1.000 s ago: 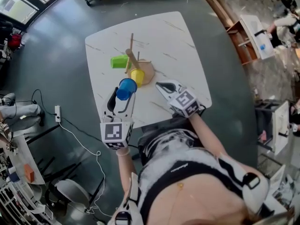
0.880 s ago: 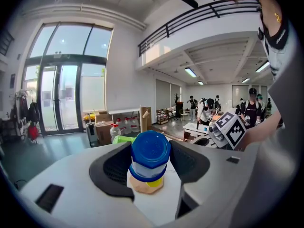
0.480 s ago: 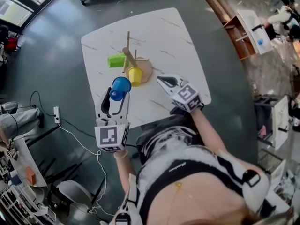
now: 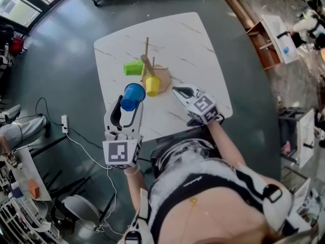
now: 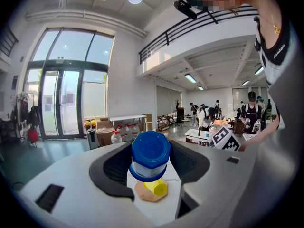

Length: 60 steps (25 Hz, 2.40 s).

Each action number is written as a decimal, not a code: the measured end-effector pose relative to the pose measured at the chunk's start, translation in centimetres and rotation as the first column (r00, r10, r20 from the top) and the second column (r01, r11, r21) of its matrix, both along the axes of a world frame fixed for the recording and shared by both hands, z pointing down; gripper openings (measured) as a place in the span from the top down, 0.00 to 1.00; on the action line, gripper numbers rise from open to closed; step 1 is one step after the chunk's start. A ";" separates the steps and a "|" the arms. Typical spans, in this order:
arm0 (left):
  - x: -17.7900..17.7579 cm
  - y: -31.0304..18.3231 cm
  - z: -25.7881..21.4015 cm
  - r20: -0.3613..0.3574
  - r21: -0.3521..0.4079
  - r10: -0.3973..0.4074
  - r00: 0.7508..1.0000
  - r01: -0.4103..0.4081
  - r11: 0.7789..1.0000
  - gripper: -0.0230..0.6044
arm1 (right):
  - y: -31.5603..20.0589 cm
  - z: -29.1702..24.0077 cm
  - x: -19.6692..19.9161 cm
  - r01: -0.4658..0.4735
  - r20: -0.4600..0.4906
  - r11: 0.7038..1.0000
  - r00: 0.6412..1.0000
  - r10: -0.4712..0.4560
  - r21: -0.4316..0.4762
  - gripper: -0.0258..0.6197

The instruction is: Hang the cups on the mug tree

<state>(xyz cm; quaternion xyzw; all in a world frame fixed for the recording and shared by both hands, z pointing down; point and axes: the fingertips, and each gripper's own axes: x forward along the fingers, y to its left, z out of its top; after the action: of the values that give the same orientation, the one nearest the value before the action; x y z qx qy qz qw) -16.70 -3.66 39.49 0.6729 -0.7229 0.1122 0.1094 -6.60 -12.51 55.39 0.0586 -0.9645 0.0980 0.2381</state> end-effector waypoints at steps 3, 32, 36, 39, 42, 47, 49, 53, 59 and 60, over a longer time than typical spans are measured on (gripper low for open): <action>-0.1 -0.1 -1.2 0.003 0.022 0.004 1.000 -0.004 1.000 0.56 | 0.0 0.1 -0.4 0.008 0.002 1.000 1.000 -0.008 -0.003 0.96; 1.2 -1.8 -4.1 0.033 0.098 0.065 0.997 -0.067 0.993 0.56 | 0.2 0.3 0.1 -0.006 0.009 1.000 1.000 0.006 -0.017 0.96; 1.2 -2.3 -3.5 0.048 0.081 0.073 0.996 -0.077 0.994 0.56 | 0.2 0.3 0.4 -0.014 0.007 1.000 1.000 0.014 -0.018 0.96; 1.4 -2.9 -3.4 0.054 0.091 0.075 0.996 -0.079 0.993 0.56 | 0.0 0.4 0.6 -0.023 0.009 0.999 1.000 0.024 -0.022 0.96; 1.4 -3.5 -3.1 0.060 0.079 0.084 0.995 -0.089 0.993 0.56 | -0.3 0.4 0.8 -0.037 0.010 0.999 0.999 0.037 -0.025 0.96; 1.2 -4.3 -2.4 0.063 0.046 0.089 0.994 -0.092 0.995 0.56 | -0.7 0.4 1.1 -0.055 0.018 0.998 0.998 0.055 -0.016 0.96; 1.1 -4.5 -2.4 0.058 0.051 0.087 0.995 -0.089 0.995 0.56 | -0.9 0.3 1.3 -0.065 0.019 0.998 0.998 0.065 -0.014 0.96; 1.0 -4.8 -2.1 0.051 0.048 0.089 0.995 -0.092 0.995 0.56 | -1.3 0.2 1.7 -0.086 0.007 0.996 0.996 0.086 -0.020 0.96; 1.1 -5.5 -1.8 0.041 0.072 0.096 0.995 -0.099 0.992 0.56 | -1.7 0.1 1.9 -0.095 0.004 0.995 0.996 0.095 -0.021 0.96; 1.1 -5.6 -1.8 0.040 0.079 0.096 0.995 -0.099 0.992 0.56 | -1.7 0.1 1.9 -0.094 0.004 0.995 0.996 0.094 -0.021 0.96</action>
<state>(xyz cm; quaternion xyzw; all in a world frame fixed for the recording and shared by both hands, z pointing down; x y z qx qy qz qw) -15.63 -9.23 37.69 0.7091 -0.6950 0.1002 0.0635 -4.69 -14.26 55.48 0.1014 -0.9601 0.1192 0.2316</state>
